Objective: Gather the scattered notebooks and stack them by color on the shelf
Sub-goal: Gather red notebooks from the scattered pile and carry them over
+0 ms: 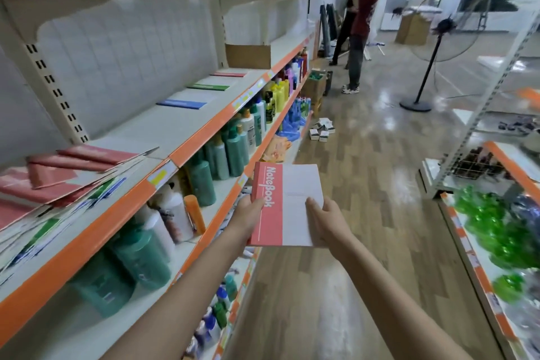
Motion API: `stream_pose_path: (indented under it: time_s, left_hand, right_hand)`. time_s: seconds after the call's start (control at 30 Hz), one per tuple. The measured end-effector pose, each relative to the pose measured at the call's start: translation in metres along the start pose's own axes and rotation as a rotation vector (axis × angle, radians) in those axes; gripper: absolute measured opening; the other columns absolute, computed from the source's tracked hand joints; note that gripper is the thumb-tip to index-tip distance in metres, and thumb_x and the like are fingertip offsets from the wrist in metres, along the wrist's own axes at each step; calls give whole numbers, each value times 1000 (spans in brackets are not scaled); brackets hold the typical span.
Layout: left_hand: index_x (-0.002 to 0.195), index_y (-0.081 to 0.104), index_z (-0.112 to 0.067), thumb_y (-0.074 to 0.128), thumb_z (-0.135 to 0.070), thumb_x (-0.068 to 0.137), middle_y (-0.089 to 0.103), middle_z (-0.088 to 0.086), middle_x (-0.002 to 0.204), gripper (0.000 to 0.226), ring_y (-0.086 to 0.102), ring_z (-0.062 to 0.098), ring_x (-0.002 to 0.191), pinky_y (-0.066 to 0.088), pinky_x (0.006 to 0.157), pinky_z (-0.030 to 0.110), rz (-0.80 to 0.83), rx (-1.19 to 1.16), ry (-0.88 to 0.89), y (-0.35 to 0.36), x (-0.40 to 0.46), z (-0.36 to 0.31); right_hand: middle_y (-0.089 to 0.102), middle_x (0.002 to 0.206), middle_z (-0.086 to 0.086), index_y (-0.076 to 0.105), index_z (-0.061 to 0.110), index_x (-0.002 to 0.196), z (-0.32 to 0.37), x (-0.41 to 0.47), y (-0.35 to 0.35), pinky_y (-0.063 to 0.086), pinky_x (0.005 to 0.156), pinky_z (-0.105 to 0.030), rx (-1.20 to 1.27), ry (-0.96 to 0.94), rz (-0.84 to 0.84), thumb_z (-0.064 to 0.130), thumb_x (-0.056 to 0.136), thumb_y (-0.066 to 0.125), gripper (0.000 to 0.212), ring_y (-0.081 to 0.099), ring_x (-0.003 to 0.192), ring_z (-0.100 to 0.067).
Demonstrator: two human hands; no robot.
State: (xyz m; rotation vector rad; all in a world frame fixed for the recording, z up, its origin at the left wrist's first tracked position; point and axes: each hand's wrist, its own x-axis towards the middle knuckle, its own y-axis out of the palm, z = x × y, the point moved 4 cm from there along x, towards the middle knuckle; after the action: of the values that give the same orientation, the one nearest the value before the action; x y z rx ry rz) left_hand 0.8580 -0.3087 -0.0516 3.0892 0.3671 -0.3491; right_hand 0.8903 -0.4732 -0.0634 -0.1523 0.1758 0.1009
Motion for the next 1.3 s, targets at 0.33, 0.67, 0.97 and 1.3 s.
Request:
stream_pose_path:
  time_s: [0.33, 0.67, 0.97, 1.3]
  left_hand:
    - [102, 62, -17, 44, -18, 98, 71, 2, 83, 18, 69, 16, 66, 51, 55, 25, 66, 62, -28, 44, 118, -10]
    - [86, 61, -21, 42, -13, 99, 69, 3, 80, 24, 67, 15, 64, 54, 58, 24, 89, 64, -27, 119, 232, -33]
    - [102, 59, -11, 44, -16, 99, 68, 13, 96, 16, 67, 26, 79, 54, 76, 37, 56, 83, -68, 180, 322, -41]
    - [101, 58, -11, 41, -15, 100, 67, 13, 97, 17, 65, 26, 80, 52, 68, 29, 76, 100, -97, 222, 417, -55]
  right_hand:
    - [65, 112, -6, 52, 6, 118, 4, 103, -31, 47, 59, -22, 35, 24, -66, 25, 100, 42, 28, 64, 92, -16]
    - [67, 109, 1, 53, 15, 117, 4, 234, -87, 50, 54, -22, 19, 58, -63, 34, 99, 42, 28, 66, 93, -14]
    - [67, 108, 0, 54, 13, 114, 5, 336, -137, 50, 65, -25, -28, 25, -49, 31, 99, 42, 26, 65, 95, -15]
    - [64, 106, 1, 53, 13, 110, 3, 441, -166, 46, 63, -22, -60, 23, -66, 30, 98, 43, 23, 62, 91, -12]
